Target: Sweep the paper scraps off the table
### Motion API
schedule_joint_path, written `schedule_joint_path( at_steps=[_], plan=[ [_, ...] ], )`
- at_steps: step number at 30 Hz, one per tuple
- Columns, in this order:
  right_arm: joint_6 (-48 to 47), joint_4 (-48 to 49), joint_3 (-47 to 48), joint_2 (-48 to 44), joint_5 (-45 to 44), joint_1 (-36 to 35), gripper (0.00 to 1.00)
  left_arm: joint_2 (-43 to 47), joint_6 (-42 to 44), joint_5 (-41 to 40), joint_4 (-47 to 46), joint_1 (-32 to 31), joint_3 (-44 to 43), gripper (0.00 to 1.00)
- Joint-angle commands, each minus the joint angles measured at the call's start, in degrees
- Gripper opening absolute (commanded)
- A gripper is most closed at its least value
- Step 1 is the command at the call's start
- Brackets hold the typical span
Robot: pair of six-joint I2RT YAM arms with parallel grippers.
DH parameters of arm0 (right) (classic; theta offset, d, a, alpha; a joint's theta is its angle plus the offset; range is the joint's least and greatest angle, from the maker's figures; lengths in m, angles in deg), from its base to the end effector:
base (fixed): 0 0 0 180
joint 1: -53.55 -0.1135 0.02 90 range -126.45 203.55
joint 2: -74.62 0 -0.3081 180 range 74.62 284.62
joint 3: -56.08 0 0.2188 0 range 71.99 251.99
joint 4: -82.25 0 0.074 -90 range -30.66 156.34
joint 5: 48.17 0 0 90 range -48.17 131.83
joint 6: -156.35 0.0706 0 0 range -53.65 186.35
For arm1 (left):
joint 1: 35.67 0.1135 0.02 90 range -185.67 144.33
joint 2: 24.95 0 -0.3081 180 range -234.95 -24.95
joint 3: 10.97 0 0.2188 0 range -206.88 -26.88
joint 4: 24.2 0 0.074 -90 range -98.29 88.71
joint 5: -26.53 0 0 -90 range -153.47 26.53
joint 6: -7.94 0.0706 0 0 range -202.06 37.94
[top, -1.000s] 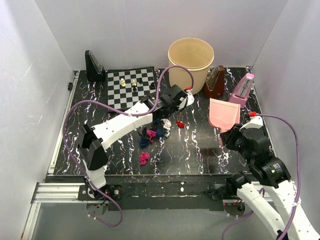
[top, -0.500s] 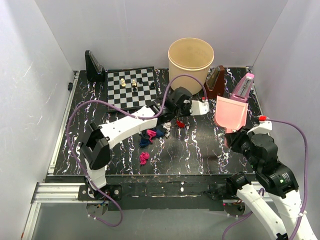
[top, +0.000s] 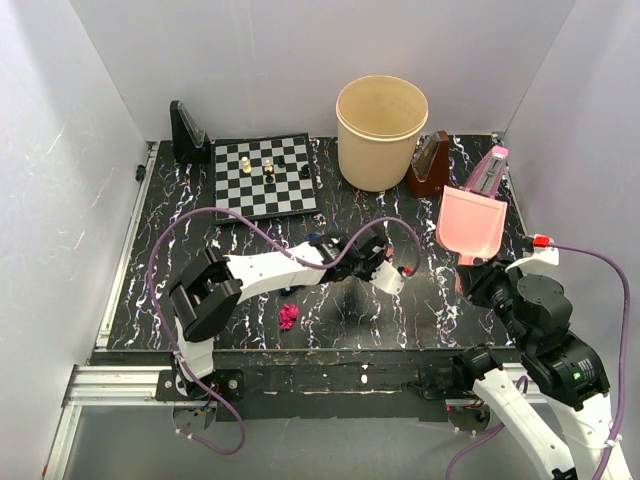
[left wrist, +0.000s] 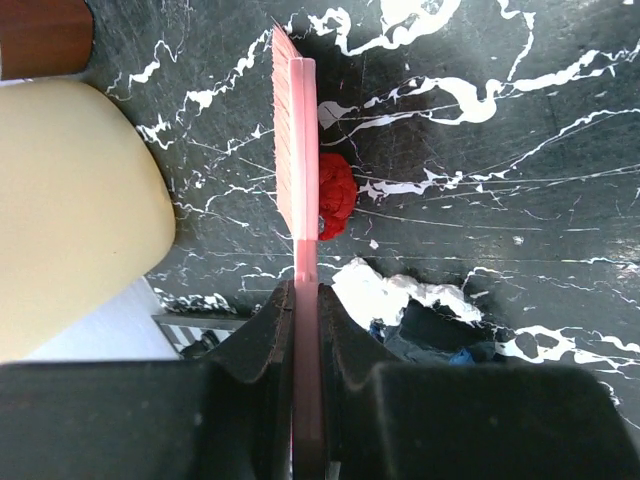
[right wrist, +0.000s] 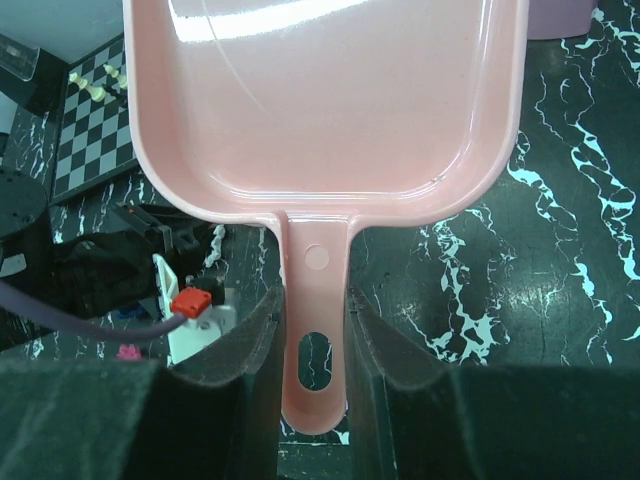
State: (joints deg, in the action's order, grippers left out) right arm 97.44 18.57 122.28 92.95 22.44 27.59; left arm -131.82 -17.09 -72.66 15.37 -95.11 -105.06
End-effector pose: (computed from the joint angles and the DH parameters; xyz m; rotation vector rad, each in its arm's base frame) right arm 0.0189 -0.0169 0.3344 0.3186 1.8204 0.3867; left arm 0.2185 -0.3478 0.2462 2.1645 1.2179 0.2401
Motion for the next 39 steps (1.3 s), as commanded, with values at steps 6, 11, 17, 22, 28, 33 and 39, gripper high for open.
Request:
schedule_joint_path(
  at_steps=[6, 11, 17, 22, 28, 33, 39],
  plan=[
    [-1.0, 1.6, 1.0, 1.9, 1.6, -0.1, 0.01, 6.8, 6.0, -11.0, 8.1, -3.5, 5.2, 0.00],
    [-1.6, 1.9, 0.8, 4.8, 3.6, -0.1, 0.01, 11.0, -0.2, -10.9, 19.7, -3.8, 5.9, 0.00],
    [-1.6, 3.6, 0.2, 6.2, 5.9, -0.1, 0.01, 18.5, -1.2, -16.6, 10.5, -3.8, 8.6, 0.00],
    [-1.5, 4.2, -0.7, 9.3, 9.4, -0.1, 0.01, 21.0, -7.2, -19.5, 4.2, -3.6, 4.3, 0.00],
    [-5.7, 1.3, -0.2, 18.5, 20.9, -0.2, 0.01, 20.9, -21.4, -28.3, 4.5, -0.2, -0.1, 0.00],
    [-6.4, 0.6, 0.8, 24.6, 22.2, -3.7, 0.01, 19.6, -45.0, -42.0, 17.8, 2.8, -7.3, 0.00],
    [-7.1, 1.2, 1.2, 28.5, 19.7, -8.5, 0.01, 16.1, -76.2, -44.2, 51.3, 6.5, -14.0, 0.00]
  ],
)
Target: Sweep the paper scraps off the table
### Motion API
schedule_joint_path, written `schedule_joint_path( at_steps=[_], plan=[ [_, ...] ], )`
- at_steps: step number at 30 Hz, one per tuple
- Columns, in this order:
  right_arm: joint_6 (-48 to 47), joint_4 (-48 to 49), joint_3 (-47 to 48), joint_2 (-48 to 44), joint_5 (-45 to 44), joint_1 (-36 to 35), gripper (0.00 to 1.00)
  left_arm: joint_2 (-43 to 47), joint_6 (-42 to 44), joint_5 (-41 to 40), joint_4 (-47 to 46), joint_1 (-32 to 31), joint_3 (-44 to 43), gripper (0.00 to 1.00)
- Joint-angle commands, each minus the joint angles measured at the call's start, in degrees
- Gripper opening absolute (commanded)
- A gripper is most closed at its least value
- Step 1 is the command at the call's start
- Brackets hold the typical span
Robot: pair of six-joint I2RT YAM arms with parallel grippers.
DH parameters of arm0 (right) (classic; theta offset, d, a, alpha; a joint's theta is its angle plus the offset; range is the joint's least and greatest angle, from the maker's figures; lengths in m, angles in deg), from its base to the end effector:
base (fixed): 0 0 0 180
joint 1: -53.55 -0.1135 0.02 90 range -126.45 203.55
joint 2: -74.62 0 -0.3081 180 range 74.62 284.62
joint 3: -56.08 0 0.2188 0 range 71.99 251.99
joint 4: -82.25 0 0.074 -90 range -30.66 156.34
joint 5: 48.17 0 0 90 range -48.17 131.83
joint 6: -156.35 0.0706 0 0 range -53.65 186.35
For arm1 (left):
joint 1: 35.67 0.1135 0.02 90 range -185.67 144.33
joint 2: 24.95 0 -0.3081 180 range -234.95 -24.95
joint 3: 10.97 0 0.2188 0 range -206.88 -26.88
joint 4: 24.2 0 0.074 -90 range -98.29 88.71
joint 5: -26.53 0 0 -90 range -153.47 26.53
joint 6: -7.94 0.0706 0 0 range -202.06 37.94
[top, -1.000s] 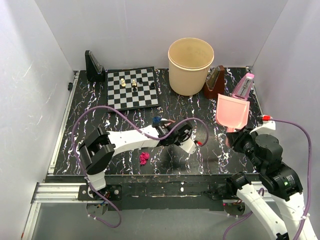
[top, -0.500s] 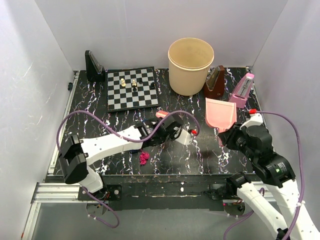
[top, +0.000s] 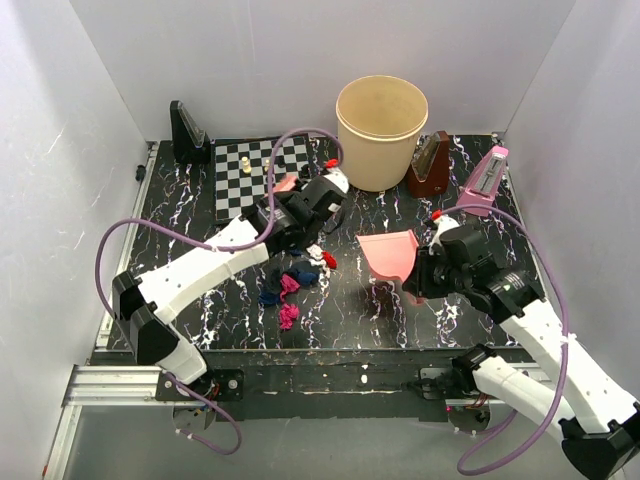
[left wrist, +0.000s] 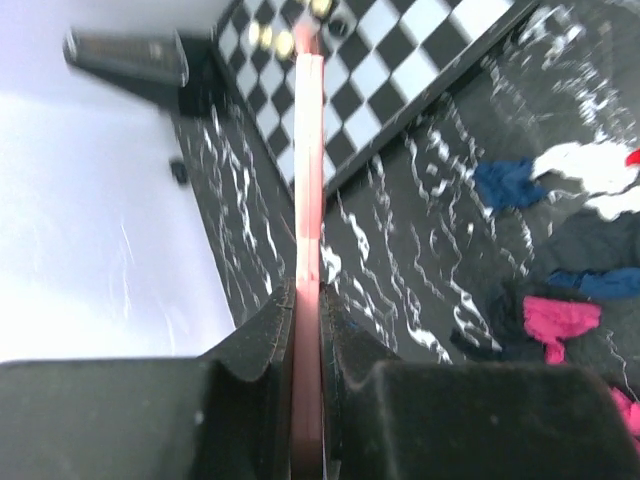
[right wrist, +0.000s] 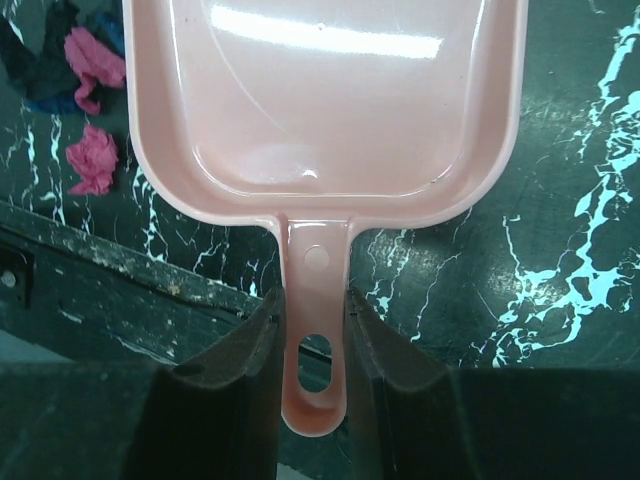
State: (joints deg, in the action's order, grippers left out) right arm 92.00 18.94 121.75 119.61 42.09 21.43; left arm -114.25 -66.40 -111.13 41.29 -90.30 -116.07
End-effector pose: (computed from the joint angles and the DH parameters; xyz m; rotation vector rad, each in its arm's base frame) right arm 0.0957 0.0605 0.3107 -0.1362 2.3674 0.5072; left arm 0.2193 -0.2188 0.3885 0.9521 1.9576 0.6317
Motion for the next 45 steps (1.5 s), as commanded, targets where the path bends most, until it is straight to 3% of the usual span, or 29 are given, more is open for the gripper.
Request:
schedule_joint_path(
  at_steps=[1, 5, 12, 17, 27, 34, 45],
  plan=[
    [-1.9, 0.8, 1.8, 2.6, 0.0, -3.1, 0.01, -1.8, -31.9, -5.0, 29.7, 2.0, -3.0, 0.00],
    [-2.1, 0.6, 2.6, 8.7, -3.3, -8.0, 0.01, -0.8, -45.7, -2.4, 37.5, 2.2, 0.6, 0.00],
    [-2.4, -4.4, 7.4, 18.3, -10.2, -17.1, 0.01, 7.0, -54.9, 7.0, 40.0, 3.2, 6.8, 0.00],
    [-1.9, -11.3, 12.6, 23.7, -14.4, -23.9, 0.01, 7.9, -59.8, 8.1, 44.2, 3.7, 8.9, 0.00],
    [0.7, -11.8, 10.2, 21.1, -9.8, -36.9, 0.01, 6.2, -56.4, 7.0, 39.4, 3.8, 14.0, 0.00],
    [1.9, -11.0, 13.2, 28.6, -11.4, -45.6, 0.01, 0.4, -51.3, 7.9, 36.3, 3.8, 13.2, 0.00],
    [2.5, -2.1, 16.1, 38.1, -11.5, -47.4, 0.01, 0.5, -45.1, 17.5, 30.8, 3.7, 13.8, 0.00]
  ],
)
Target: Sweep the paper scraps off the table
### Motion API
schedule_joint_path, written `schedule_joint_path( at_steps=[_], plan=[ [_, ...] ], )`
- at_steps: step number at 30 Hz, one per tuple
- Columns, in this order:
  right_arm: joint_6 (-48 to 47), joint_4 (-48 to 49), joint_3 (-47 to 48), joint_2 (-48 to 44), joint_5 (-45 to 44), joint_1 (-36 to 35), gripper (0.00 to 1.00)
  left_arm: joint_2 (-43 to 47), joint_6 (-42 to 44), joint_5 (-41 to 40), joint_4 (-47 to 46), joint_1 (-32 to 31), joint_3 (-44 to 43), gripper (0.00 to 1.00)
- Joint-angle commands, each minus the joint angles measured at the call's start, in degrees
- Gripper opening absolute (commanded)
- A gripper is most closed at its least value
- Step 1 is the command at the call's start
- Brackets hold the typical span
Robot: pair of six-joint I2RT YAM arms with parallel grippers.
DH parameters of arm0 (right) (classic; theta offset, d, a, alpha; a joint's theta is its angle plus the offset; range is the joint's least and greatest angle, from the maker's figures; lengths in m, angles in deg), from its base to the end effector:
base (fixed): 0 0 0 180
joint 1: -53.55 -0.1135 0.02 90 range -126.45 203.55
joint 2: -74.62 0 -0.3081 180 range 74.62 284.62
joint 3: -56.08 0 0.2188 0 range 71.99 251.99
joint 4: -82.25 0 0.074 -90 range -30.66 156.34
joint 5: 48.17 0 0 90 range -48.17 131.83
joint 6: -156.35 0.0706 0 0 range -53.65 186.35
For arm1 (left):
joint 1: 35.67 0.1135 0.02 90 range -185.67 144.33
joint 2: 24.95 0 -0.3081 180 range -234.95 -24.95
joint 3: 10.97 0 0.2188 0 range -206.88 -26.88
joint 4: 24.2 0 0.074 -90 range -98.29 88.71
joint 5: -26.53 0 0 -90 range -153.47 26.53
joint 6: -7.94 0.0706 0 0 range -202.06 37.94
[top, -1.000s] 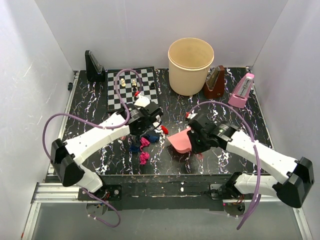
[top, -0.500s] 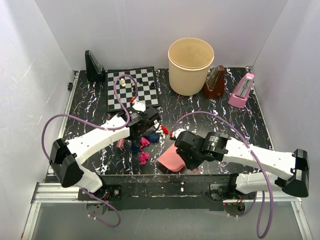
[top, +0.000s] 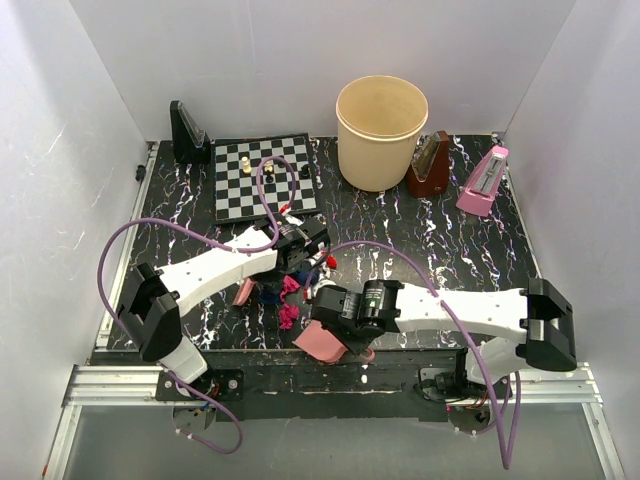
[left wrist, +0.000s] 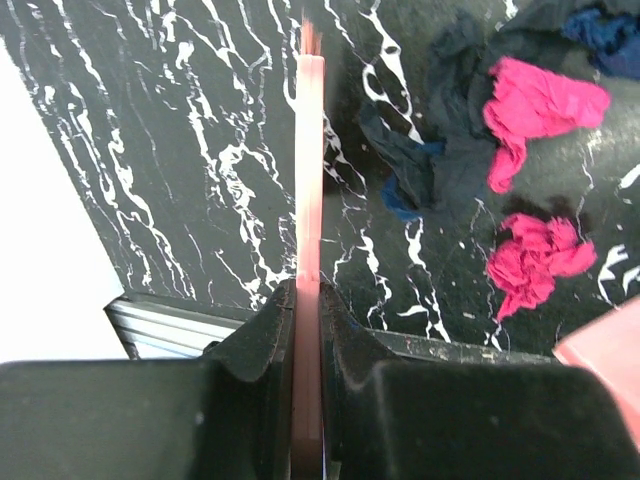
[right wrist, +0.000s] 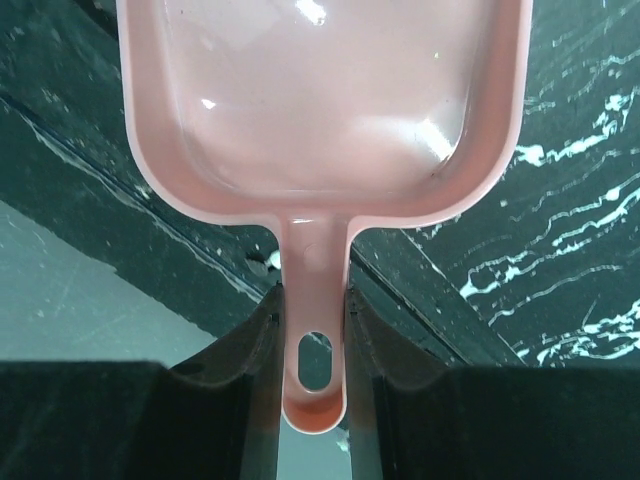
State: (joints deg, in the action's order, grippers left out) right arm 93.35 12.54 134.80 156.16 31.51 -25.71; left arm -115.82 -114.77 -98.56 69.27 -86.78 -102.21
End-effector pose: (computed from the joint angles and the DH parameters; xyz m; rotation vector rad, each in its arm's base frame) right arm 0.0565 0.2298 0.2706 -1.2023 2.5396 0.1931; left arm 0.1800 -0.1585 0.2914 0.4528 2.6520 0.6816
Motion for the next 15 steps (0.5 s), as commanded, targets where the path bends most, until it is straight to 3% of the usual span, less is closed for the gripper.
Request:
schedule_joint_path(
  at_steps=[1, 15],
  plan=[
    [1.1, 4.8, 3.2, 2.1, -1.0, -0.3, 0.01, 2.1, 3.5, 6.2, 2.3, 0.2, 0.0, 0.00],
    [0.9, 8.1, 6.3, 8.1, -6.4, -0.1, 0.01, 0.1, 13.1, 23.7, -5.5, 0.2, -2.8, 0.00]
  ],
)
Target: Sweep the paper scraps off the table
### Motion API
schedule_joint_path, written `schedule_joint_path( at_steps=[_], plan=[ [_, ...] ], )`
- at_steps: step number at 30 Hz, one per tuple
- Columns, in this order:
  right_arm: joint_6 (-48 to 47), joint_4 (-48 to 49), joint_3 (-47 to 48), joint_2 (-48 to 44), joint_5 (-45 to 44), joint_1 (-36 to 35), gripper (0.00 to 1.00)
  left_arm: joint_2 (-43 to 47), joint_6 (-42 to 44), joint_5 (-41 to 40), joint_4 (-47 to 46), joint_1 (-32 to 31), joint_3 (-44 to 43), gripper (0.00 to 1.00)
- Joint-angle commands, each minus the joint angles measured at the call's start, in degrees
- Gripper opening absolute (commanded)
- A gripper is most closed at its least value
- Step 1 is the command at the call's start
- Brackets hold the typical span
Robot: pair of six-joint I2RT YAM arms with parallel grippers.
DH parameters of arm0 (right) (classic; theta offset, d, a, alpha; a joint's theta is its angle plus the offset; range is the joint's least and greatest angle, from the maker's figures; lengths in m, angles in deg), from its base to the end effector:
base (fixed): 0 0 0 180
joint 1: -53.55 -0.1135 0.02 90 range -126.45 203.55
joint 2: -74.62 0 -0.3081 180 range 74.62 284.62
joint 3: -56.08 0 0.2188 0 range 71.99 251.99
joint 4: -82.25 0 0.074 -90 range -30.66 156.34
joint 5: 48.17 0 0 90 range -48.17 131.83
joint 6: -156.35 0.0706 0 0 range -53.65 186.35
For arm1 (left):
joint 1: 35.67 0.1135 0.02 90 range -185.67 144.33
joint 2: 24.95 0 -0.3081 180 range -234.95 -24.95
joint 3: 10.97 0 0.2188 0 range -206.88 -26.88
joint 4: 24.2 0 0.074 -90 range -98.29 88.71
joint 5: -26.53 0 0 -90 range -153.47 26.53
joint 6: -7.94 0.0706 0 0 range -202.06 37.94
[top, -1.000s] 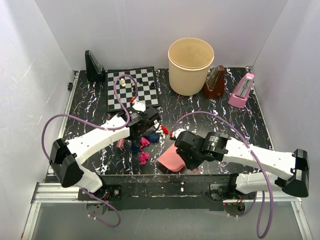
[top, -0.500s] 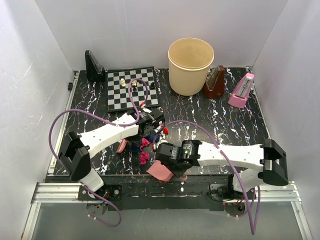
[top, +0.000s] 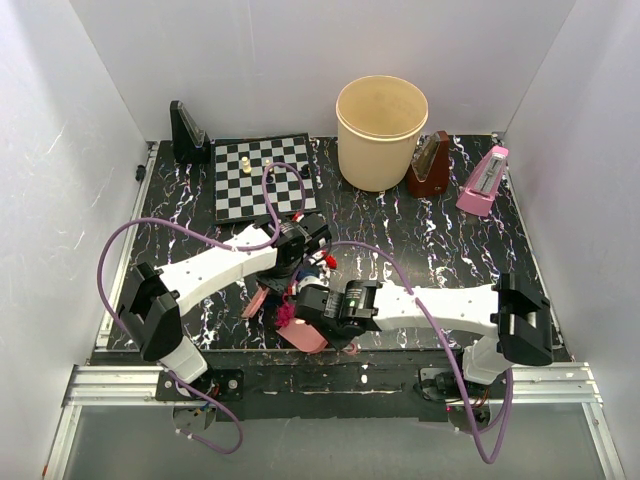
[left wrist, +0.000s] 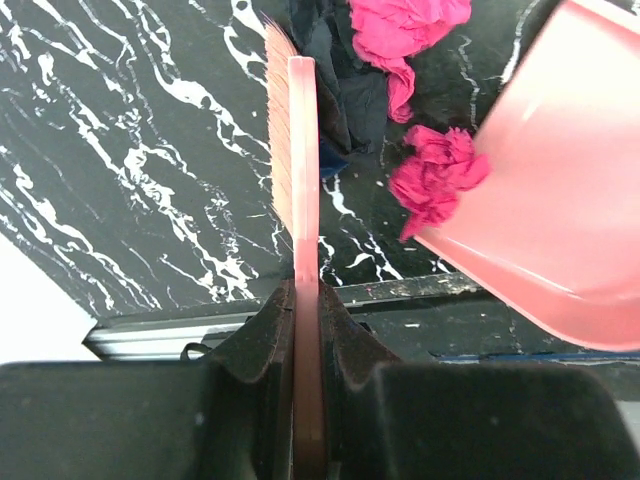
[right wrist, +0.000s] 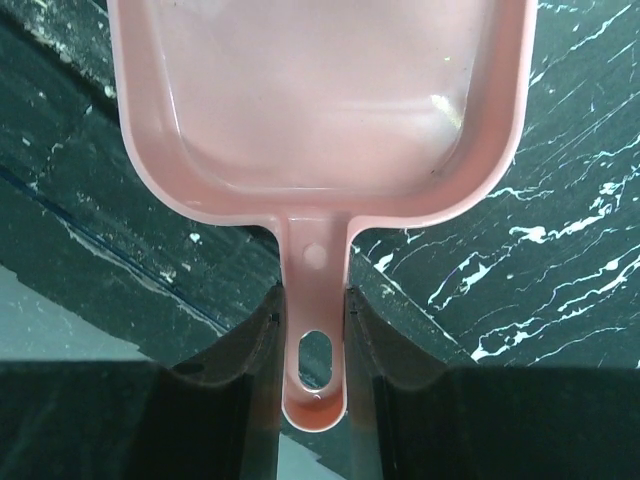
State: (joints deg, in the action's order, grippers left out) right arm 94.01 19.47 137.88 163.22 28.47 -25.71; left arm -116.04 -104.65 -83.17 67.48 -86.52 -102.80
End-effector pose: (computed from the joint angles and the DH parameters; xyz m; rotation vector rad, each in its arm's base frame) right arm 0.0681 0.2716 0.2619 -1.1393 2.4894 0.2052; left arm 0.1715 -0.1729 0.2839 0.7168 2.8302 0.4206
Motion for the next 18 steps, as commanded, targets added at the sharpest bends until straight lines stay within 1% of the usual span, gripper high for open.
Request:
schedule_joint_path(
  at_steps=[1, 9, 11, 18],
  plan=[
    [0.5, 1.3, 3.4, 1.2, -3.6, -0.1, 0.01, 0.4, 3.2, 9.6, -4.0, 0.0, -2.4, 0.00],
    [2.0, 4.6, 1.2, -0.5, -1.2, 1.8, 0.01, 1.5, 5.3, 19.7, -5.6, 0.0, -3.4, 0.00],
    [2.3, 5.0, 0.3, -1.5, 0.1, 2.4, 0.01, 1.2, 5.2, 19.7, -4.8, 0.0, -4.0, 0.00],
    [3.7, 4.2, -2.3, -5.4, 4.0, 2.4, 0.01, 1.4, 3.3, 8.7, -0.4, 0.1, -8.6, 0.00]
  ],
)
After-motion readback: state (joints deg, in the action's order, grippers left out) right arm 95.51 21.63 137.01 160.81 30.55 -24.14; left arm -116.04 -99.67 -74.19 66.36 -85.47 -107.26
